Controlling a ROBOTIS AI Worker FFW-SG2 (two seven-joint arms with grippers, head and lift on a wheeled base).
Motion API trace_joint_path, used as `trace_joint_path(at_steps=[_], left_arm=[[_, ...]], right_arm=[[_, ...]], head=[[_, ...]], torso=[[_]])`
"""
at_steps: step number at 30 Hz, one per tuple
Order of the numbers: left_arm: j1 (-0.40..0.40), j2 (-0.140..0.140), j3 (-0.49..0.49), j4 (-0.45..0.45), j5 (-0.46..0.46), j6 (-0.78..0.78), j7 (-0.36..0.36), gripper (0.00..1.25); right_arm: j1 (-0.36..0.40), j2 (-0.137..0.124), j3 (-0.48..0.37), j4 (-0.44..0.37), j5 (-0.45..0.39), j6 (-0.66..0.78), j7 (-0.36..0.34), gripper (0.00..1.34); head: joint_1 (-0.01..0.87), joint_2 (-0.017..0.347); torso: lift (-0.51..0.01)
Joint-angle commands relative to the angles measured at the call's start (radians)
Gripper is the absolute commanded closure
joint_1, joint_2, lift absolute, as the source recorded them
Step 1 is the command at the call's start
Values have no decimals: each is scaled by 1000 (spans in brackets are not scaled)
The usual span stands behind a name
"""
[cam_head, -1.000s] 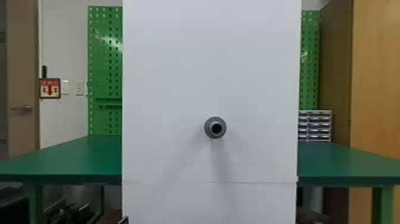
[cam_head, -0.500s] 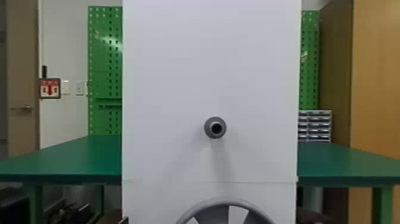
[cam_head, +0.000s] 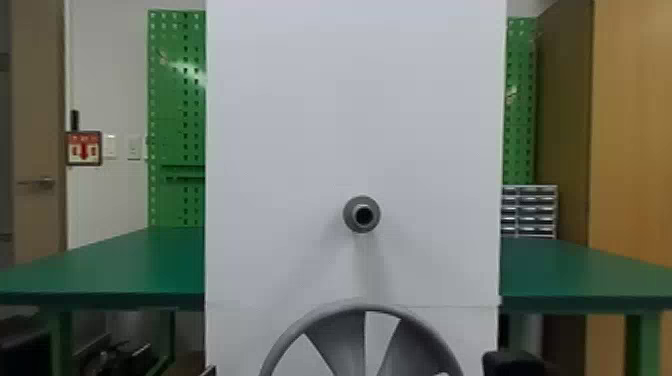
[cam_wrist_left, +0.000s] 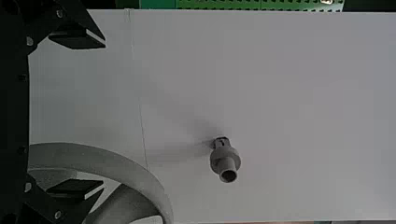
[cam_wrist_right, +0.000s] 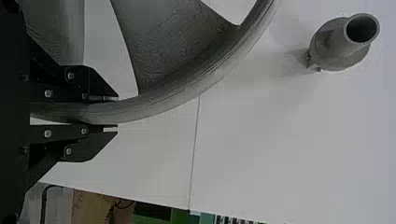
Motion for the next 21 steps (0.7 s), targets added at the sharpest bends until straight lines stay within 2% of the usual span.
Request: trace_joint_path(at_steps=[1,8,21], left_arm=[[1,1,0,0,-1,4,0,211],[1,1,1,0,-1,14,0,211],[-1,1,0,0,-1,20,2,211]], right_arm=[[-37,-8,17,-28,-20,54,-27,1251],[-93,-13,17,-68,-65,126,-78,1251],[-229,2,-16,-75,-100,256,-81,1251]], head=[[34,29],[34,29],[34,29]], torso=[[-494],[-494],[-494]])
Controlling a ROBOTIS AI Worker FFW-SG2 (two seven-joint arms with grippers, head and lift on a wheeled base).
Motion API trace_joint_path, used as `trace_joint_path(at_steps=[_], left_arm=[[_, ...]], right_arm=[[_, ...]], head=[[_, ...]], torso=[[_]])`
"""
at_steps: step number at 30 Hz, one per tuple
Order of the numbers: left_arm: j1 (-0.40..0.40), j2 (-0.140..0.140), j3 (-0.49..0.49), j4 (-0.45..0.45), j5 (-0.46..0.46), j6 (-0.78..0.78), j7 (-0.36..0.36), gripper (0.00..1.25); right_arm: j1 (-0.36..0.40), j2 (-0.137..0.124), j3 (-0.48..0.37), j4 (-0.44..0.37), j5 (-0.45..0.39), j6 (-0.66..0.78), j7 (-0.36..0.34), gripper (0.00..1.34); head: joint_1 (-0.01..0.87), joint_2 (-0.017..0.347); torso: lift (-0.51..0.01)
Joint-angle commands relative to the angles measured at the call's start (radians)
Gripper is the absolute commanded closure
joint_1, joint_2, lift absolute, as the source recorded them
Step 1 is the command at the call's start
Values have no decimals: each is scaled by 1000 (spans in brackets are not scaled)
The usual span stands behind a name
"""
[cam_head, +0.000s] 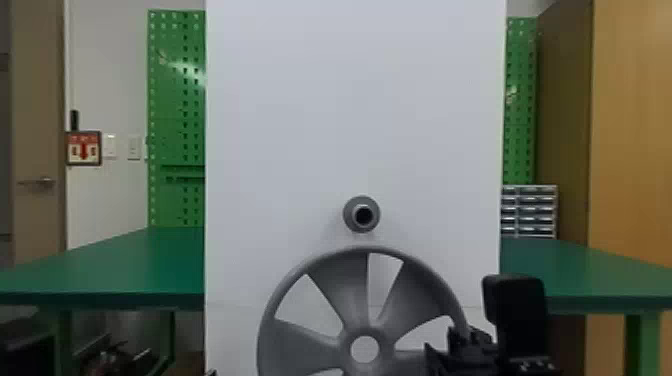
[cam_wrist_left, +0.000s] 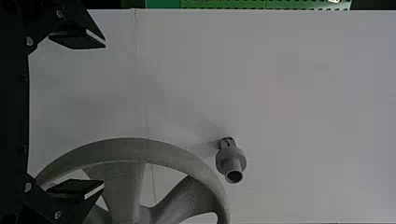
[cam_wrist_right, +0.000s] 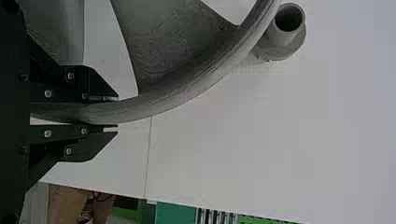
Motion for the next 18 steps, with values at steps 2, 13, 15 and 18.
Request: trace_joint_path(at_steps=[2,13,15,18], left_arm=[[1,0,0,0,0,2,1,211],[-5,2,-12,0,-5,18,1,211],[-6,2,-15,0,-5,19,1,211],[-8,3,-17,0,-5,21,2,211]], right_arm=[[-52,11,-4,-7,1,40,-2,1251],[-144,19,5,-9,12,72,-29,1251],[-157,19,8,-9,12,75,-40,1251],[-175,19,15,-9,12,81,-57,1251]], head=[[34,29],[34,29],[34,29],[34,29]], torso=[[-494],[-494],[-494],[-494]])
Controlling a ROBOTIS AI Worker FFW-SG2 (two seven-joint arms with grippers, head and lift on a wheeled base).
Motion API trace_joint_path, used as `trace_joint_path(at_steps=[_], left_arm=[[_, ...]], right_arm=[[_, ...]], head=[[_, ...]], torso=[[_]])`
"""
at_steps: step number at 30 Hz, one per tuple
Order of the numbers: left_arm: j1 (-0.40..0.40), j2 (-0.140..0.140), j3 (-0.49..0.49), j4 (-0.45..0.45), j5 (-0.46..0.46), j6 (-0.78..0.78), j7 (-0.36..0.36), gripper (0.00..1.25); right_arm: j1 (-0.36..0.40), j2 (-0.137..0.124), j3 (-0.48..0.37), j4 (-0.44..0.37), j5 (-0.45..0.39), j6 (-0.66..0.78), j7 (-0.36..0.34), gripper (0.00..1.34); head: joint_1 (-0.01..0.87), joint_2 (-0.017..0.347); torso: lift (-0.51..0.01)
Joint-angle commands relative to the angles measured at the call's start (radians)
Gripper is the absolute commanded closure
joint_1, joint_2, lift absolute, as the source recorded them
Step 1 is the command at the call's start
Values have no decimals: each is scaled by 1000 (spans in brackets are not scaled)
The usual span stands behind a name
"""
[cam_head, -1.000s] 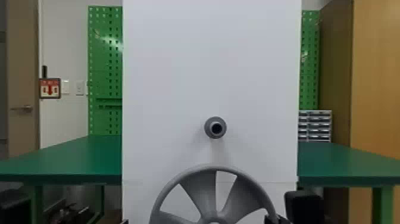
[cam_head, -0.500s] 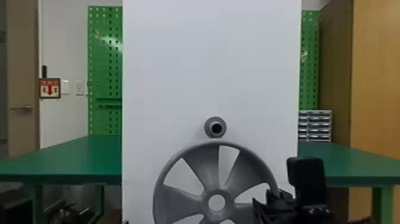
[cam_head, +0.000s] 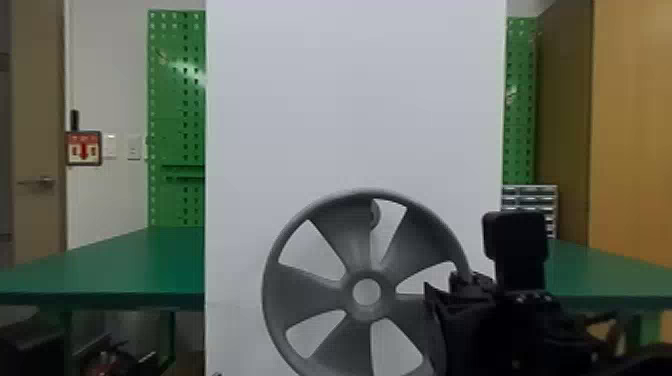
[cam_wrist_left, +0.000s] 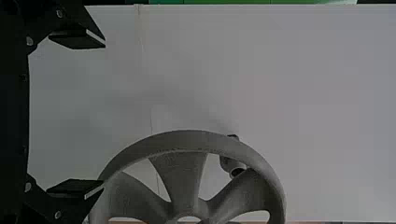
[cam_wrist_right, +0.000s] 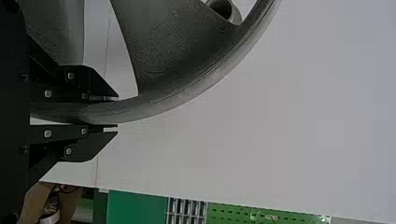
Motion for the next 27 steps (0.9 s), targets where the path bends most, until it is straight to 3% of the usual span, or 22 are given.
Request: trace_joint_path(at_steps=[1,15,27], left_arm=[[-2,1,-4,0,-2,3,1,211],[-19,7,-31,0,-11,23,8,211],[-25,10,-38,0,-13,30,11,211]], right_arm=[[-28,0,9,0,0,11,-19,1251],[-105,-4,31,8,-32,28,-107,1251],[-128,-11,14,40,-73,-1,-107,1253]], head=[[34,29],[34,29],[34,29]], torso=[[-494],[-494],[-494]])
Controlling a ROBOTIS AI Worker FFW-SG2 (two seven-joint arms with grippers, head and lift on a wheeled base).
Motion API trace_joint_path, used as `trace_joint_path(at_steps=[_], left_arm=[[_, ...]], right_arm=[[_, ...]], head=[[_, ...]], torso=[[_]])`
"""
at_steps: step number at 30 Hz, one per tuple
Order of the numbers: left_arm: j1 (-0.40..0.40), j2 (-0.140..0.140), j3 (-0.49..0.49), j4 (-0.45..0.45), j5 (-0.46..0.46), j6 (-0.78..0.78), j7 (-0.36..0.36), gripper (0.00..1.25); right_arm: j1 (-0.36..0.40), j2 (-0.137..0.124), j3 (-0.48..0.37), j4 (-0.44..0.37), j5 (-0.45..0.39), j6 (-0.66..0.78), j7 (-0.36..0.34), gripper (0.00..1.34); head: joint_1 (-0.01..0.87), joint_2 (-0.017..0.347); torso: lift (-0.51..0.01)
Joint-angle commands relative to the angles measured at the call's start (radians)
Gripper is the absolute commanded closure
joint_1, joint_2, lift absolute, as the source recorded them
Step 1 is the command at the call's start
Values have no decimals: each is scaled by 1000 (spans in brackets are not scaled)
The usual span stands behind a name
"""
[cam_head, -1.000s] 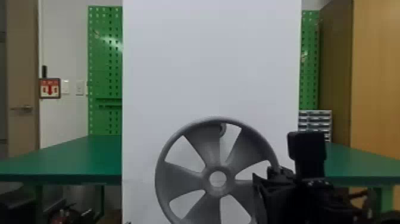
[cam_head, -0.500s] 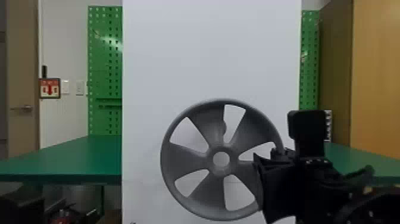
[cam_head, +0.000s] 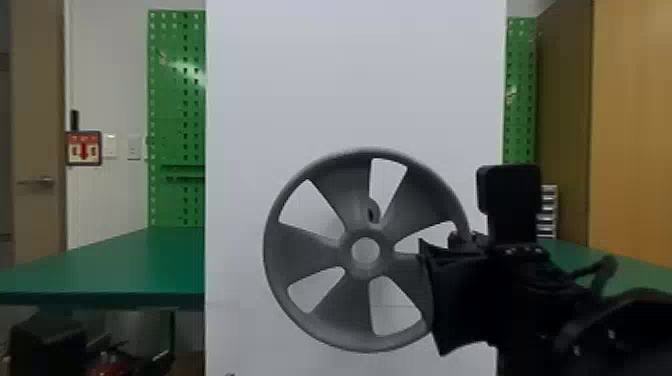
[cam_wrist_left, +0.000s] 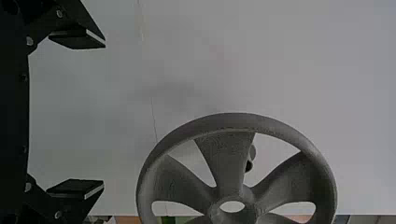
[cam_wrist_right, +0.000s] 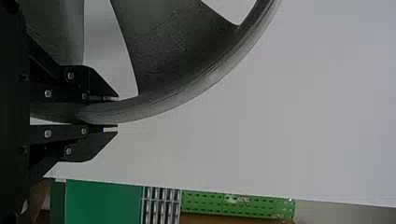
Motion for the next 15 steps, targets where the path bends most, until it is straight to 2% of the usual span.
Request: trace_joint_path(at_steps=[1,5,15], left_arm=[[-2,1,-4,0,0,2,0,211],[-4,3,-7,0,0,5,2,211],[-5,7,-11,0,-2,11,5,211]], right_arm=[[-11,-2,-19,17,-30,-13,0,1253],[-26,-2,-30,28,-45,-14,0,1253],[-62,-2,-86,73,-152,-7,0,1253]], head=[[34,29],[34,29],[34,29]], torso=[[-494],[-494],[-494]])
